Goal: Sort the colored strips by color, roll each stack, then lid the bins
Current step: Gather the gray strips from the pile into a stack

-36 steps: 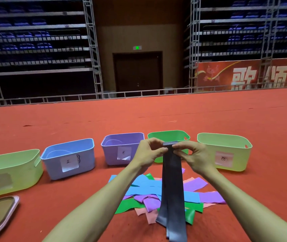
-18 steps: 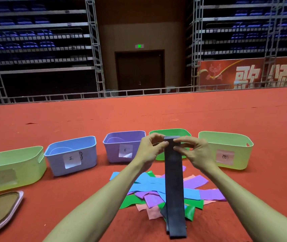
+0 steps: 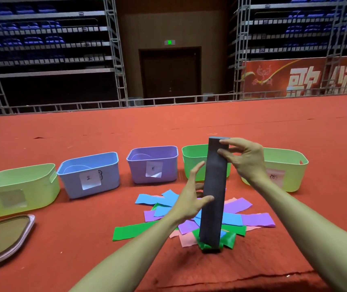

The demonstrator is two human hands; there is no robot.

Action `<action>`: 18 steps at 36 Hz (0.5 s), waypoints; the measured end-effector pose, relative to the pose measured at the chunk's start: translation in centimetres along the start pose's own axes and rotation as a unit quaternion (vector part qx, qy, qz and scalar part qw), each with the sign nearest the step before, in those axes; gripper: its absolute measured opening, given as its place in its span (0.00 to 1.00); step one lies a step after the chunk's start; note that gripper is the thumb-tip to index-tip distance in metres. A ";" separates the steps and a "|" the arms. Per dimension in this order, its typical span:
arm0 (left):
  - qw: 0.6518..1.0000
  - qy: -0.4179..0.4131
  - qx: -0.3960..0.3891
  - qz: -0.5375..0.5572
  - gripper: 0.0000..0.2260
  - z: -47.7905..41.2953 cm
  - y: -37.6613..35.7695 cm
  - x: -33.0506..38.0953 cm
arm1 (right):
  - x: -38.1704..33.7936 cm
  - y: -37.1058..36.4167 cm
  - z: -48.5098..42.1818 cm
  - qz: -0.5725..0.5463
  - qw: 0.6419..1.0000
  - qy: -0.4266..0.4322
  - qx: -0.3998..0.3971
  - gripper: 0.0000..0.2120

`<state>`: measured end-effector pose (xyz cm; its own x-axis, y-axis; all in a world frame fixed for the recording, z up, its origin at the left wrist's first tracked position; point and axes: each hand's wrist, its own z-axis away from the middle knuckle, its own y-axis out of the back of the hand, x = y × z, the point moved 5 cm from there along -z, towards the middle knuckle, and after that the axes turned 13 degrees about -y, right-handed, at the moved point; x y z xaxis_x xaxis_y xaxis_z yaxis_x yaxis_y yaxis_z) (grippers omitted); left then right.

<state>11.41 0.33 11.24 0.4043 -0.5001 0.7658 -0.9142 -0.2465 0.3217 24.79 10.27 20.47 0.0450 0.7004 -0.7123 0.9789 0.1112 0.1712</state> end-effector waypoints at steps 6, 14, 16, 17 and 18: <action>0.999 0.014 -0.031 -0.022 0.38 1.4 -0.3 -0.8 | 0.0 0.5 -0.9 0.015 1.000 -0.014 0.017 0.15; 0.994 0.028 -0.100 -0.033 0.34 3.8 -1.1 -1.9 | 1.0 1.1 -2.6 0.008 0.997 -0.063 0.034 0.15; 0.993 0.043 -0.105 -0.034 0.33 4.6 -1.1 -2.6 | 1.4 1.2 -3.0 0.015 0.996 -0.080 0.037 0.15; 0.993 0.051 -0.102 -0.028 0.33 4.9 -1.1 -2.9 | 1.6 1.2 -3.1 0.017 0.995 -0.087 0.036 0.15; 0.993 0.058 -0.100 -0.019 0.33 5.2 -1.1 -3.0 | 1.8 1.1 -3.2 0.017 0.995 -0.091 0.034 0.15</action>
<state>11.37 -2.20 5.71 0.4431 -0.3925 0.8060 -0.8903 -0.0876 0.4468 25.31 13.96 21.56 0.1082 0.5627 -0.8195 0.9871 0.0374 0.1560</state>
